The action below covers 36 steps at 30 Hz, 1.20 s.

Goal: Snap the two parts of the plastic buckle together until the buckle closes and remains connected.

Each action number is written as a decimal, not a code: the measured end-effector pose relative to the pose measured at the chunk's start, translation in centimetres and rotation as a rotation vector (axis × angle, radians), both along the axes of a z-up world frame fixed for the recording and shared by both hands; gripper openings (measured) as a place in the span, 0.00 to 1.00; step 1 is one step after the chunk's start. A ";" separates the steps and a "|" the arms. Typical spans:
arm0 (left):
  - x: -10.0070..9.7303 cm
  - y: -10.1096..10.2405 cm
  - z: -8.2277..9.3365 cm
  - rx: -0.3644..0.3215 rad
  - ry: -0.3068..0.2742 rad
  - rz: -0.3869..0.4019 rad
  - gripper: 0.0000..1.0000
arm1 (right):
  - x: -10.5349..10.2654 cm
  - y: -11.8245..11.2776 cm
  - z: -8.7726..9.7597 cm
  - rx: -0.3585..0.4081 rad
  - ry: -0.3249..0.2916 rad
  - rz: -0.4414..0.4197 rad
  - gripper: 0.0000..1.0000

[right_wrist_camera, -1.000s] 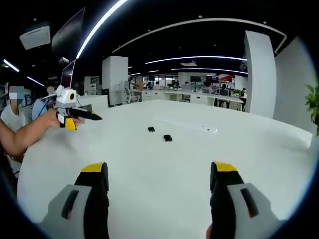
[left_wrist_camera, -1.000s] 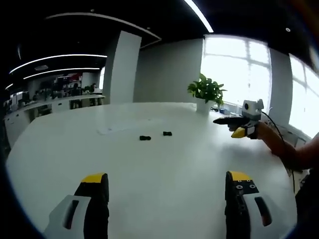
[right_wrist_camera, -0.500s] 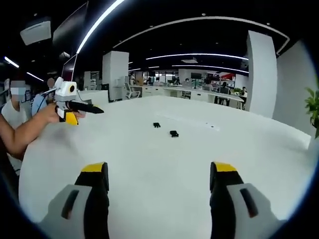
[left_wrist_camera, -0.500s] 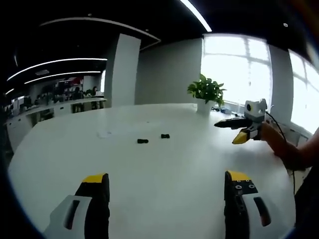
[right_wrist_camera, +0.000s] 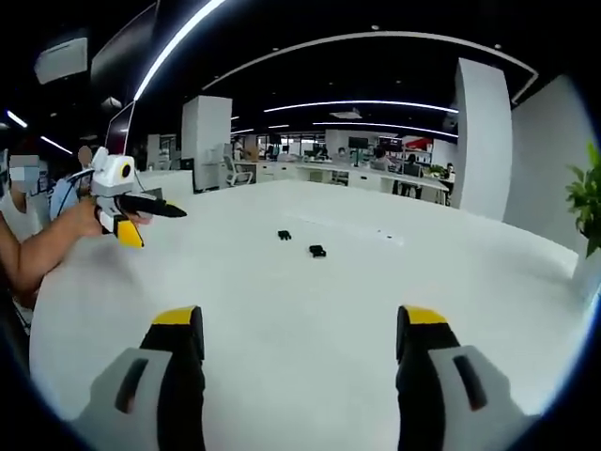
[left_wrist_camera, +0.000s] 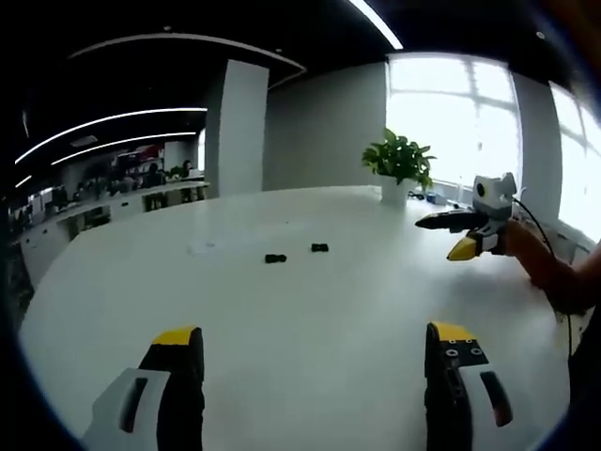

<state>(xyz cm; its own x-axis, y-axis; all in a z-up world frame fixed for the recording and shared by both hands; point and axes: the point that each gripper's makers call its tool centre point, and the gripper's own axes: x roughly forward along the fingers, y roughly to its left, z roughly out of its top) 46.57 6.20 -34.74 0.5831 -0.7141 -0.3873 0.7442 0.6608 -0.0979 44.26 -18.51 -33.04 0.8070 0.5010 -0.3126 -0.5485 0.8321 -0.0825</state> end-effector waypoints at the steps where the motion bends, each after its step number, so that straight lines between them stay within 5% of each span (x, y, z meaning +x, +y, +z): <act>1: 0.0 0.0 -0.1 0.003 0.001 -0.005 0.99 | 0.0 0.0 0.0 0.000 0.000 0.002 0.82; 4: 0.3 -0.1 0.5 -0.009 -0.027 0.010 0.94 | 0.1 -0.1 -0.1 -0.001 0.005 -0.003 0.80; 6: 0.5 -0.4 1.1 -0.052 -0.013 0.017 1.00 | 0.1 -0.1 0.0 0.007 0.007 -0.001 0.78; 14: 0.9 -0.1 0.5 -0.025 -0.001 0.037 0.99 | 0.2 -0.1 -0.1 -0.013 0.008 0.008 0.78; 17: 0.7 -0.3 1.3 -0.018 -0.040 0.014 0.99 | 0.5 0.2 0.2 -0.019 -0.011 0.005 0.98; 20: 0.8 -0.5 2.2 -0.053 -0.030 0.019 0.99 | 0.7 0.1 0.2 -0.038 -0.020 -0.001 0.99; 36: 2.9 -1.4 2.3 -0.013 -0.024 -0.005 0.99 | 2.1 0.5 0.5 -0.050 -0.018 -0.002 0.93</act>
<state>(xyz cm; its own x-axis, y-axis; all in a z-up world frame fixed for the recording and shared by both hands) 49.48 4.82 -32.41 0.5884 -0.7219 -0.3642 0.7499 0.6557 -0.0882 46.36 -18.01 -32.52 0.8135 0.4837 -0.3228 -0.5450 0.8278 -0.1332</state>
